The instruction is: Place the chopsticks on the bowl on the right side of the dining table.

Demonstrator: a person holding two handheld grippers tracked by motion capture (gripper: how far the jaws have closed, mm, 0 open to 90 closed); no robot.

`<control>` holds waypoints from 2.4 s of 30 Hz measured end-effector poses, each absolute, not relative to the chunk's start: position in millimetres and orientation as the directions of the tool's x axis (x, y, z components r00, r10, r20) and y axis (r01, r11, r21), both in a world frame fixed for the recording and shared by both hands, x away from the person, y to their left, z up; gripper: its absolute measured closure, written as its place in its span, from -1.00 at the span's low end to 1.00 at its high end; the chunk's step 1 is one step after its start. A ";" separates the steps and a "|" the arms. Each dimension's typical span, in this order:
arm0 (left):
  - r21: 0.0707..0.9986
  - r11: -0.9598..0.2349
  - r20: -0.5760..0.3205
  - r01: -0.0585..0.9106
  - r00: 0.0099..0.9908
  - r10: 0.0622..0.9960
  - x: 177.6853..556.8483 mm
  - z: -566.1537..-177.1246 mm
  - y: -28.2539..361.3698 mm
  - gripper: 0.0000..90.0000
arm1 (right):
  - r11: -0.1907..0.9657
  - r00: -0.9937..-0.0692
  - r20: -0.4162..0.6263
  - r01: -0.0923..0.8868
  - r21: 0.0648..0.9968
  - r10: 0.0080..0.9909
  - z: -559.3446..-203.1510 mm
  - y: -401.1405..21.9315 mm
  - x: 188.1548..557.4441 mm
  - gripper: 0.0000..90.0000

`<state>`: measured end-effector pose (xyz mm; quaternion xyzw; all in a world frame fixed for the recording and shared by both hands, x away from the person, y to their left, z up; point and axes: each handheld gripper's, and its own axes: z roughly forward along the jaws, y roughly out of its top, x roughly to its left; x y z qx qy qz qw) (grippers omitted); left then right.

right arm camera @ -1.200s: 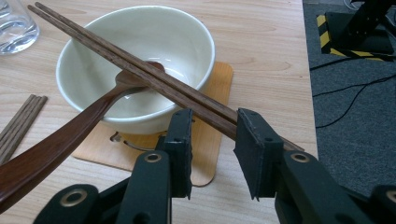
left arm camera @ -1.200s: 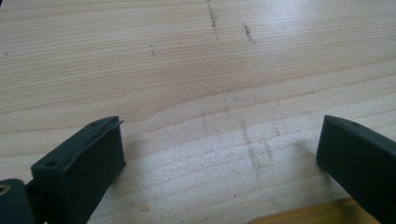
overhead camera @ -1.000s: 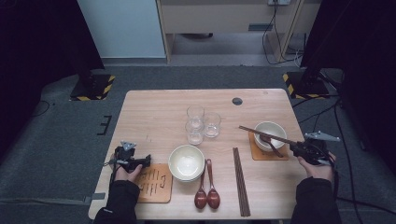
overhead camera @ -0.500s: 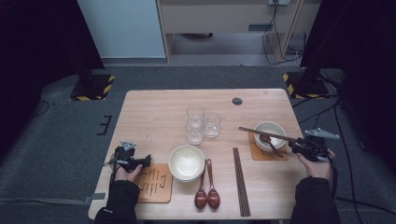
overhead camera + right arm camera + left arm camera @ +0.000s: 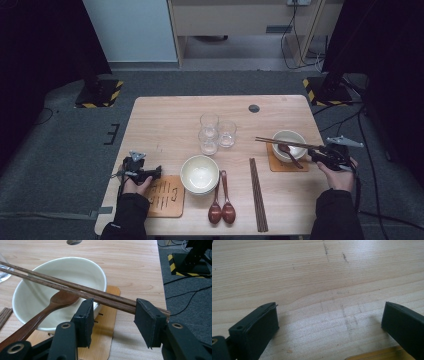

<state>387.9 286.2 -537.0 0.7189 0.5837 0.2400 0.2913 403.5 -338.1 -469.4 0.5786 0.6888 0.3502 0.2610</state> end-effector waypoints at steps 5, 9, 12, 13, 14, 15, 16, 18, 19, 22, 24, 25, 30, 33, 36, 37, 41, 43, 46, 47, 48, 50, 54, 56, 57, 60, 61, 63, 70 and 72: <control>0.699 -0.149 0.005 0.700 0.203 0.979 387.9 -537.0 286.2 -1.00 | 0.078 -0.194 0.054 0.611 0.788 0.979 -470.6 -339.9 405.8 0.07; 0.699 -0.149 0.005 0.699 0.203 0.979 387.9 -537.0 286.3 -1.00 | 0.073 -0.194 0.058 0.608 0.790 0.979 -471.2 -340.7 407.2 0.05; 0.699 -0.149 0.005 0.699 0.203 0.979 387.9 -537.0 286.2 -1.00 | 0.073 -0.200 0.061 0.600 0.797 0.978 -468.9 -339.3 405.4 0.06; 0.699 -0.149 0.005 0.699 0.203 0.979 387.9 -537.0 286.2 -1.00 | 0.079 -0.204 0.056 0.596 0.799 0.977 -467.5 -338.4 404.9 0.06; 0.699 -0.149 0.005 0.699 0.203 0.979 387.9 -537.0 286.2 -1.00 | 0.087 -0.213 0.051 0.591 0.802 0.976 -465.4 -337.4 404.5 0.07; 0.699 -0.149 0.005 0.700 0.204 0.979 387.9 -537.0 286.3 -1.00 | 0.085 -0.218 0.055 0.585 0.806 0.974 -463.1 -335.5 404.1 0.08; 0.699 -0.149 0.005 0.700 0.203 0.979 387.9 -537.0 286.2 -1.00 | 0.084 -0.225 0.060 0.581 0.810 0.973 -460.5 -333.4 403.7 0.08; 0.699 -0.149 0.005 0.699 0.203 0.979 387.9 -537.0 286.2 -1.00 | 0.081 -0.237 0.068 0.567 0.820 0.969 -455.4 -328.2 404.0 0.08; 0.699 -0.149 0.005 0.699 0.203 0.979 387.9 -537.0 286.3 -1.00 | 0.084 -0.244 0.068 0.562 0.823 0.967 -453.7 -326.4 404.3 0.09; 0.699 -0.149 0.005 0.699 0.203 0.979 387.9 -537.0 286.3 -1.00 | 0.088 -0.254 0.068 0.556 0.827 0.965 -449.1 -320.2 406.7 0.10; 0.699 -0.149 0.005 0.699 0.203 0.979 387.9 -537.0 286.3 -1.00 | 0.094 -0.271 0.071 0.552 0.829 0.960 -446.7 -311.8 412.3 0.12; 0.699 -0.149 0.005 0.699 0.203 0.979 387.9 -537.0 286.3 -1.00 | 0.094 -0.271 0.071 0.552 0.829 0.960 -446.7 -311.8 412.3 0.12; 0.699 -0.149 0.005 0.699 0.203 0.979 387.9 -537.0 286.3 -1.00 | 0.098 -0.282 0.083 0.571 0.815 0.956 -449.8 -301.0 424.9 0.14; 0.699 -0.149 0.005 0.699 0.204 0.979 387.9 -537.0 286.2 -1.00 | 0.103 -0.283 0.080 0.578 0.809 0.956 -451.7 -297.1 430.2 0.15; 0.699 -0.149 0.005 0.699 0.204 0.979 388.0 -537.0 286.2 -1.00 | 0.090 -0.280 0.095 0.584 0.807 0.955 -454.2 -293.5 436.3 0.16; 0.699 -0.149 0.005 0.699 0.204 0.979 388.0 -537.0 286.2 -1.00 | 0.090 -0.278 0.097 0.588 0.804 0.956 -455.7 -293.2 438.1 0.16; 0.699 -0.149 0.005 0.699 0.204 0.979 388.0 -537.0 286.3 -1.00 | 0.084 -0.266 0.101 0.604 0.793 0.959 -460.4 -294.1 443.1 0.18; 0.699 -0.149 0.005 0.699 0.204 0.979 388.0 -537.0 286.3 -1.00 | 0.076 -0.262 0.108 0.603 0.794 0.959 -461.0 -295.0 444.6 0.19; 0.699 -0.149 0.005 0.699 0.204 0.979 388.0 -537.0 286.3 -1.00 | 0.066 -0.254 0.112 0.602 0.796 0.961 -461.7 -295.8 446.1 0.19; 0.699 -0.149 0.005 0.700 0.204 0.979 388.0 -537.0 286.3 -1.00 | 0.064 -0.252 0.114 0.603 0.796 0.961 -461.8 -295.8 446.3 0.19; 0.699 -0.149 0.005 0.699 0.203 0.979 387.9 -537.0 286.2 -1.00 | 0.064 -0.250 0.112 0.603 0.795 0.962 -462.0 -296.0 446.8 0.20; 0.699 -0.149 0.005 0.699 0.203 0.979 387.9 -537.0 286.2 -1.00 | 0.094 -0.254 0.081 0.606 0.790 0.964 -460.8 -294.6 447.5 0.21; 0.699 -0.149 0.005 0.699 0.204 0.979 387.9 -537.0 286.2 -1.00 | 0.102 -0.268 0.080 0.602 0.792 0.960 -458.0 -288.8 450.2 0.22; 0.699 -0.149 0.005 0.699 0.204 0.979 387.9 -537.0 286.3 -1.00 | 0.105 -0.269 0.078 0.602 0.791 0.960 -458.2 -287.5 451.2 0.22; 0.699 -0.149 0.005 0.699 0.203 0.979 388.0 -537.0 286.3 -1.00 | 0.106 -0.270 0.079 0.607 0.788 0.959 -459.2 -285.3 453.2 0.22; 0.699 -0.149 0.005 0.699 0.203 0.979 388.0 -537.0 286.3 -1.00 | 0.108 -0.275 0.082 0.609 0.786 0.958 -460.9 -283.5 455.9 0.22; 0.699 -0.149 0.005 0.699 0.204 0.979 388.0 -537.0 286.3 -1.00 | 0.106 -0.273 0.085 0.613 0.783 0.958 -461.5 -282.9 456.7 0.22; 0.699 -0.149 0.005 0.699 0.203 0.979 388.0 -537.0 286.3 -1.00 | 0.107 -0.272 0.084 0.617 0.780 0.959 -463.0 -282.0 458.0 0.22; 0.699 -0.149 0.005 0.699 0.203 0.979 388.0 -537.0 286.2 -1.00 | 0.111 -0.273 0.083 0.625 0.773 0.958 -465.2 -284.0 460.5 0.21; 0.699 -0.149 0.005 0.699 0.204 0.979 388.0 -537.0 286.3 -1.00 | 0.113 -0.279 0.087 0.628 0.770 0.956 -466.2 -284.1 461.3 0.21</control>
